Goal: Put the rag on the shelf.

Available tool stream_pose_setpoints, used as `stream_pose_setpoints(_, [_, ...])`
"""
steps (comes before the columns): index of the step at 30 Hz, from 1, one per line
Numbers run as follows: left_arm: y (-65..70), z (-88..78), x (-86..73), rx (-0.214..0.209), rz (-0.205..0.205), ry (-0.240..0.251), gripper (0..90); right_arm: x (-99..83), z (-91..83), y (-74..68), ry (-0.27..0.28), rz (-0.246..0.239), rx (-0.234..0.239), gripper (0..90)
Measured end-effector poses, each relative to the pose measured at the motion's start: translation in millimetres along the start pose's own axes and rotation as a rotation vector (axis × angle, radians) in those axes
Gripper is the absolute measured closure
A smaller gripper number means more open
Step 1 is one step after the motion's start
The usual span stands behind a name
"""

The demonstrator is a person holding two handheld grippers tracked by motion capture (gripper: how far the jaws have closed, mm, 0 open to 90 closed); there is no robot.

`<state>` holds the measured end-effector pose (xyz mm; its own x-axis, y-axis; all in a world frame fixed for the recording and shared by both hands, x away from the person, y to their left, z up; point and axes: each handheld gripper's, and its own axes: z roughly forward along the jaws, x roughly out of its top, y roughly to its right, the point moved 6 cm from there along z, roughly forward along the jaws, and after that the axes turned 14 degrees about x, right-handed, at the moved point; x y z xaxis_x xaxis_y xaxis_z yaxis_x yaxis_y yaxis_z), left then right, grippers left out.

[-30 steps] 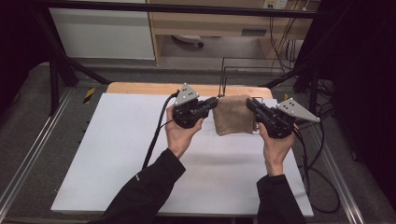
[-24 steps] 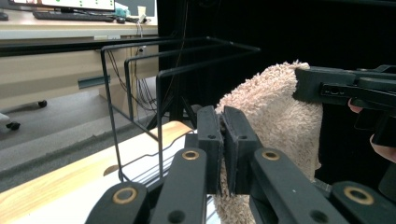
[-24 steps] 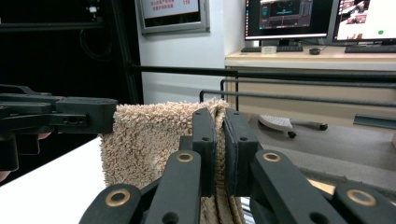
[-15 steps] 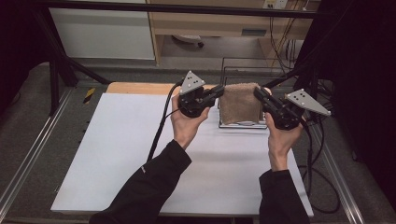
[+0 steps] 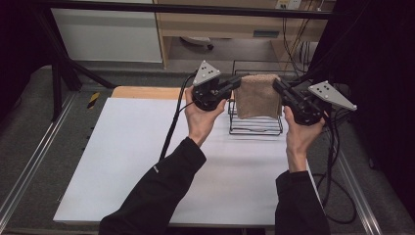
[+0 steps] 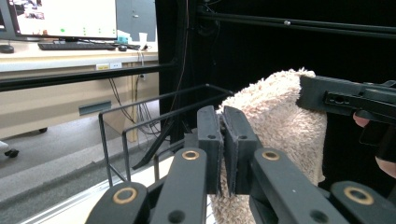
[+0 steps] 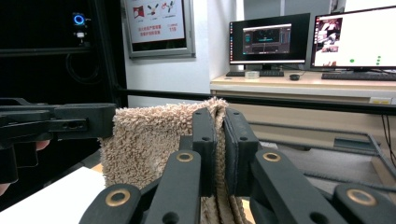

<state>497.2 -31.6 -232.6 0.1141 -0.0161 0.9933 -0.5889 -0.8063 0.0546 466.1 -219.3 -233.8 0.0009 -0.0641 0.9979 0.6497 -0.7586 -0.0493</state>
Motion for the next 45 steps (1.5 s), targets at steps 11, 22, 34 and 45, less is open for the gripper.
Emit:
stream_pose_setpoints(11, [-1.3, 13.7, 17.0, 0.011, 0.0, 0.013, 85.7, 17.0, 5.2, 9.6, 0.018, -0.011, -0.02, 84.5])
stream_pose_setpoints(22, [-4.2, 25.8, 34.1, 0.025, -0.001, 0.028, 85.6, 31.4, 12.8, 19.8, 0.038, -0.011, -0.031, 84.5])
stream_pose_setpoints(34, [-8.7, 40.4, 52.2, 0.037, -0.004, 0.043, 85.7, 44.9, 24.0, 32.5, 0.056, -0.012, -0.044, 84.5])
stream_pose_setpoints(45, [-11.8, 55.1, 65.5, 0.051, -0.003, 0.053, 85.7, 59.5, 31.7, 44.5, 0.058, -0.032, -0.055, 84.5])
